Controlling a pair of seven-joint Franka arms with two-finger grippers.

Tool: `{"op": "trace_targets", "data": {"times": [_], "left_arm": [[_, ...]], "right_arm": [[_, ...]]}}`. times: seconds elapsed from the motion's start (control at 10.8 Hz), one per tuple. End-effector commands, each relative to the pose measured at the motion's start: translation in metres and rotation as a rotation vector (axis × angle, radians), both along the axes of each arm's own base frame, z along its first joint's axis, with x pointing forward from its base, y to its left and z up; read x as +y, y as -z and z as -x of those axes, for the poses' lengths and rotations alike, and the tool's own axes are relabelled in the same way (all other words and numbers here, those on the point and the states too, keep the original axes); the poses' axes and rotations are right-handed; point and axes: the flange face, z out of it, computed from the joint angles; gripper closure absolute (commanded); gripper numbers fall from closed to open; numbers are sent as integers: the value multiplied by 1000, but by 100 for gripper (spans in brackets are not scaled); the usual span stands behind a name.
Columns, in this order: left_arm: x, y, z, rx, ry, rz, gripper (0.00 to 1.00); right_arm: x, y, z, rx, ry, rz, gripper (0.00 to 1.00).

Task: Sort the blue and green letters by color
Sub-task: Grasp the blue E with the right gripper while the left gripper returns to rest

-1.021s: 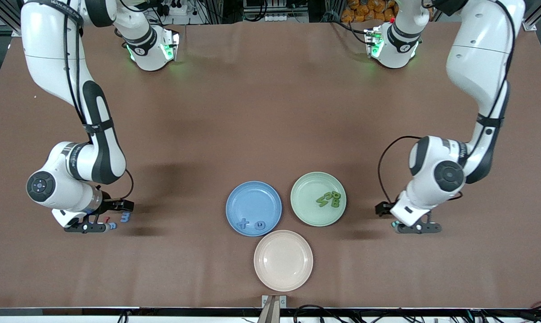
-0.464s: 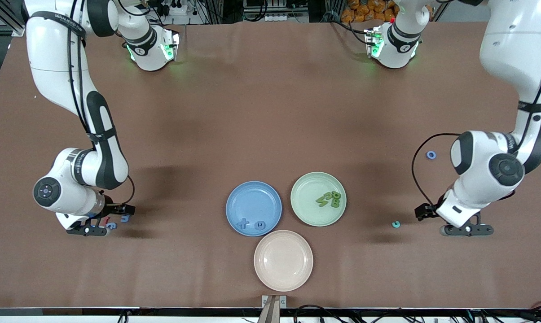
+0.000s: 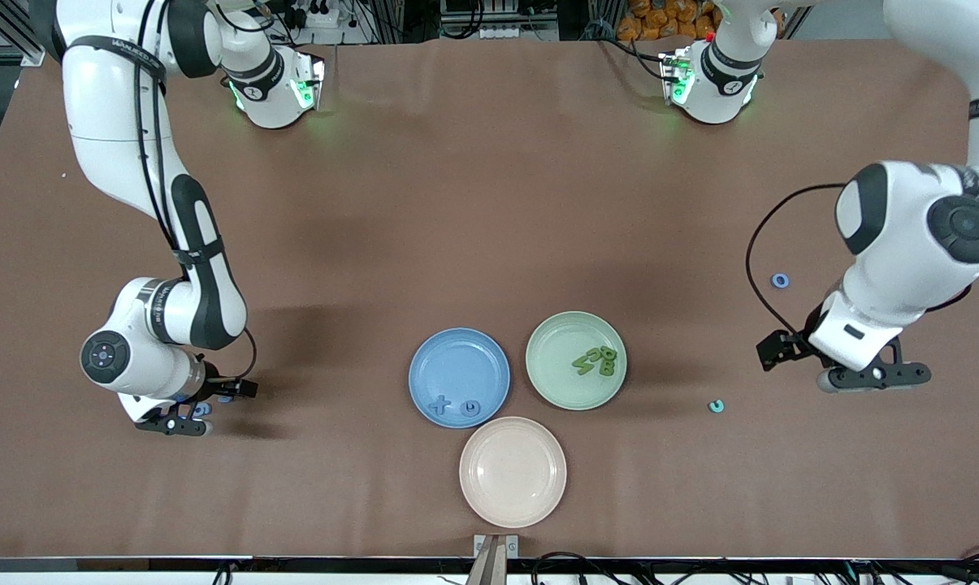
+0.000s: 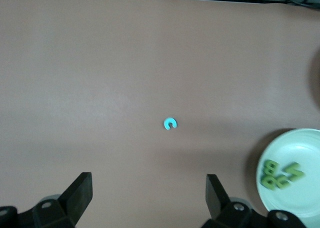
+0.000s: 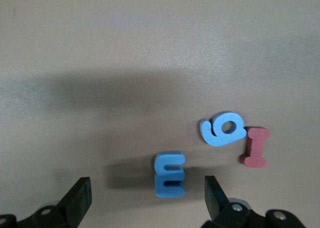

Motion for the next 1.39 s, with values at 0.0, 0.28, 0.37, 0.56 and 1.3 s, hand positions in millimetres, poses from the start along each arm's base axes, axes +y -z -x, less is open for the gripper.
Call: {"op": "trace_targets", "data": {"times": [0.0, 0.28, 0.37, 0.56, 1.3], "left_arm": [[-8, -70, 33, 40, -14, 19, 0], [-7, -136, 53, 151, 10, -6, 0], [-7, -149, 62, 210, 24, -14, 0], [-8, -175, 82, 264, 38, -13, 0], [-10, -207, 121, 366, 60, -18, 0]], "right_arm": [[-6, 6, -7, -1, 24, -1, 2], [-14, 10, -6, 0, 34, -5, 99], [-13, 10, -6, -2, 55, -28, 100], [-14, 10, -6, -5, 70, -49, 100], [92, -36, -10, 90, 239, -163, 100]]}}
